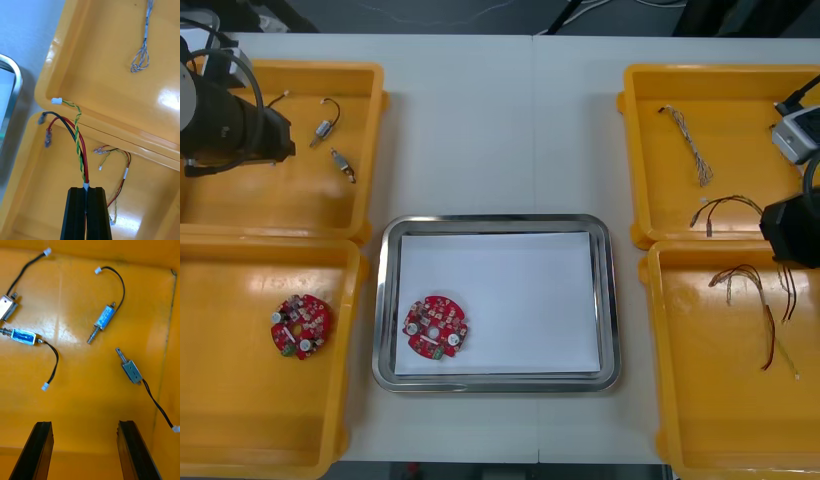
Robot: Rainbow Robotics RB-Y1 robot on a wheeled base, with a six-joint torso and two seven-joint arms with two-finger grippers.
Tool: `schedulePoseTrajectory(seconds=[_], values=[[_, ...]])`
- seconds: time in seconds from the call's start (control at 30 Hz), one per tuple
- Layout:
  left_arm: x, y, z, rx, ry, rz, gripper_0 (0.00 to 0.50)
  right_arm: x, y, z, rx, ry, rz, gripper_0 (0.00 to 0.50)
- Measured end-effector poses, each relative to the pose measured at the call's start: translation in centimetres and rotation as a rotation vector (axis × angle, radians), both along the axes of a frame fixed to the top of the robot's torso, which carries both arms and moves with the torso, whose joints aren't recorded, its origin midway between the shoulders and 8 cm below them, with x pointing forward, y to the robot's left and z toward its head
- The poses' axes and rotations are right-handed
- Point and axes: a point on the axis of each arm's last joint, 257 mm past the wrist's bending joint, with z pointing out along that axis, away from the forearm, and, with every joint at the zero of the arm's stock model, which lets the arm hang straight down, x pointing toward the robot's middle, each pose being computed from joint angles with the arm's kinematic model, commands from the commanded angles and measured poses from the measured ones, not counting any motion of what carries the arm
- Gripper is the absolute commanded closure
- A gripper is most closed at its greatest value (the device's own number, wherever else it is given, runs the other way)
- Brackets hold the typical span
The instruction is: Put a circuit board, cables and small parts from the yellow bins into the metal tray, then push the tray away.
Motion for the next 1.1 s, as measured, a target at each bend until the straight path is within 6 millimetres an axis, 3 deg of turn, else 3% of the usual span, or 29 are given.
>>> schedulePoseTrajectory(seconds=[0.23, 0.63, 0.83, 1.1], values=[[1.8, 2.4, -1.3, -0.035, 0.008, 0.068, 0.0, -0.3, 3.1, -1.1, -0.061, 0.034, 0.14, 0.5], [2.4, 6.3, -3.5, -0.047, 0.093, 0.189, 0.0, -1.2, 10.4, -4.5, -0.231, 0.098, 0.4, 0.5], [2.2, 8.1, -3.3, -0.05, 0.107, 0.252, 0.0, -1.6, 14.1, -6.2, -0.308, 0.104, 0.517, 0.5], [2.3, 9.4, -2.4, -0.182, 0.073, 0.482, 0.0, -2.3, 18.5, -9.3, -0.36, 0.094, 0.644, 0.5]])
